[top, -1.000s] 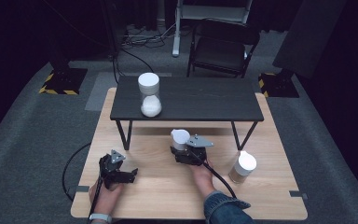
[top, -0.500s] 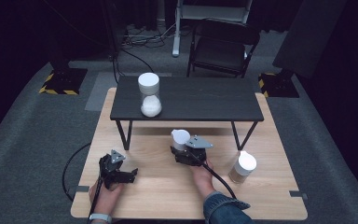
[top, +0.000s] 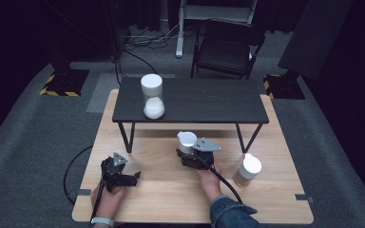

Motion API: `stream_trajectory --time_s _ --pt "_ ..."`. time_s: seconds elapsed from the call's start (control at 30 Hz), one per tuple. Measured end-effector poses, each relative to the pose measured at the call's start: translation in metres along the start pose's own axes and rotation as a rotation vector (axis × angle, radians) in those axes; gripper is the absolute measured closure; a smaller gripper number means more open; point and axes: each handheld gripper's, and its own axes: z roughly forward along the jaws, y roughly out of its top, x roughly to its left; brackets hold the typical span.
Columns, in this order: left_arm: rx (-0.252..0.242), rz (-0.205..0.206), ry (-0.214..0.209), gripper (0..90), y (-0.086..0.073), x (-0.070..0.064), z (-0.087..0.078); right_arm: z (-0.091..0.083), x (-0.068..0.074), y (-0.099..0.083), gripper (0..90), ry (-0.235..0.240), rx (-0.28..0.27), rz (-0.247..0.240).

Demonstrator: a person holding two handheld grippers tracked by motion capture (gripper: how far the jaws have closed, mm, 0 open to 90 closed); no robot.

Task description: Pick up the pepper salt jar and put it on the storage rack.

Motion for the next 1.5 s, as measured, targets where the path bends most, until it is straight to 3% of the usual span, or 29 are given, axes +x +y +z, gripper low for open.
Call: stream_trajectory --time_s 0.47,1.0,1.5 --pt "0.0 0.0 0.0 0.1 0.0 0.0 0.0 -0.026 0.006 0.018 29.8 0.0 -0.031 -0.041" --pt "0.0 0.001 -0.001 0.1 0.0 0.0 0.0 -0.044 0.01 0.034 29.8 0.021 -0.049 -0.031" --pt "0.001 0.002 0.001 0.1 0.001 0.0 0.0 -0.057 0.015 0.053 29.9 0.012 -0.058 -0.041"
